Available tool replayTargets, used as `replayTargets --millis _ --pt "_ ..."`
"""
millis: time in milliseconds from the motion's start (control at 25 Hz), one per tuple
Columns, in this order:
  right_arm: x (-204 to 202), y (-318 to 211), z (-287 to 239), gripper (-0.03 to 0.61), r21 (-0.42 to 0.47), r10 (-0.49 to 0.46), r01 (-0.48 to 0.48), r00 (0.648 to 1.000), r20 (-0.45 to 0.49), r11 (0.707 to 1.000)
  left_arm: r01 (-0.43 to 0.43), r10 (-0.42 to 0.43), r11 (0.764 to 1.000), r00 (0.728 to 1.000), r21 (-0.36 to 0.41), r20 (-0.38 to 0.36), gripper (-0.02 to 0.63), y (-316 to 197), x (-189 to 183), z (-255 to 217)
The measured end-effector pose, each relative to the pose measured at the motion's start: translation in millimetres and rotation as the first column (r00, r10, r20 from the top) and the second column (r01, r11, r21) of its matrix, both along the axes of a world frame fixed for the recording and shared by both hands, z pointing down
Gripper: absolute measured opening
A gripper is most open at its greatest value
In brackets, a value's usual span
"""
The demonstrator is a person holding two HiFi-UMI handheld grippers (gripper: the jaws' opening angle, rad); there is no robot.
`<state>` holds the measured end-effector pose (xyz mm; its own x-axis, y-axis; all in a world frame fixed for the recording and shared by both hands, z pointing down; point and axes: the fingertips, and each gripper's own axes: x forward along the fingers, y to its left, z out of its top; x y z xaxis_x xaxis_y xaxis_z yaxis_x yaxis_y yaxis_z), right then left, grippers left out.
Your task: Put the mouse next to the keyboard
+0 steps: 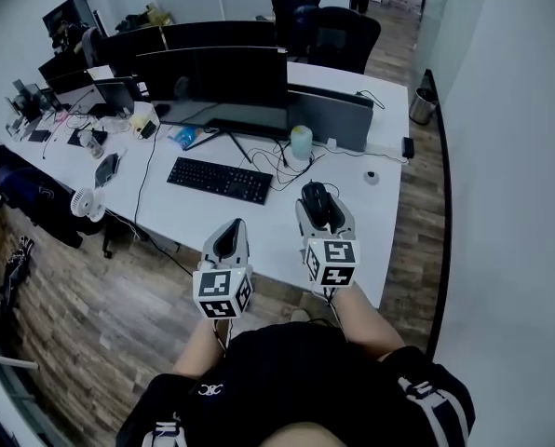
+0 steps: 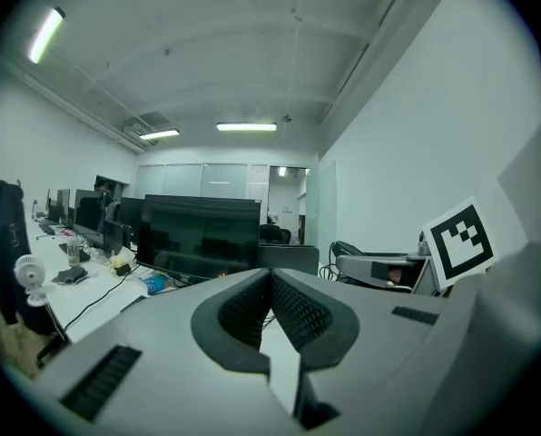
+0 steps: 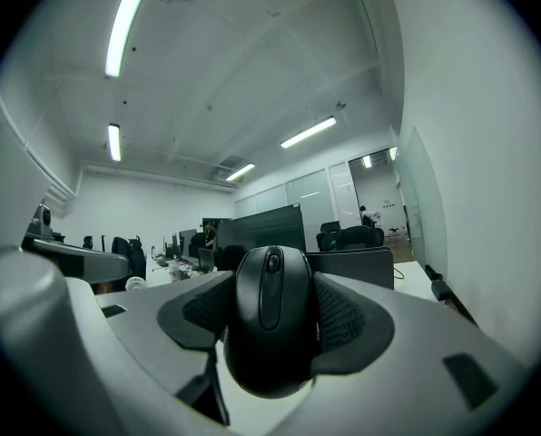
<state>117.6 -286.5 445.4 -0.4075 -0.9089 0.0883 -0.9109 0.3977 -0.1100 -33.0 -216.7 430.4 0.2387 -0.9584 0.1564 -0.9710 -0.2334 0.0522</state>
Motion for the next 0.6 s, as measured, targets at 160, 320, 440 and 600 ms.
replayTargets --millis 160,320,440,600 --pt "-2.4 -41.6 10.4 0.285 -0.035 0.008 -0.008 1.0 -0.005 0.999 0.025 -0.025 0.999 1.0 -0.028 -0.01 0.012 -26.2 -11.3 11.2" --pt "-6.6 -83.4 24.3 0.285 -0.092 0.045 -0.041 0.998 0.035 0.995 0.035 -0.036 0.997 0.999 -0.064 -0.028 0.012 -55.3 -30.7 26.4" --pt "-3.4 -116.8 33.4 0.285 -0.123 0.13 -0.12 0.989 0.075 0.985 0.016 -0.018 0.998 0.999 -0.066 -0.032 0.012 -80.6 -43.3 30.8" --pt "-7.5 -151.6 46.7 0.285 -0.164 0.22 -0.205 0.972 0.083 0.965 -0.024 0.022 0.998 0.999 -0.065 -0.042 0.012 -111.7 -62.6 32.5"
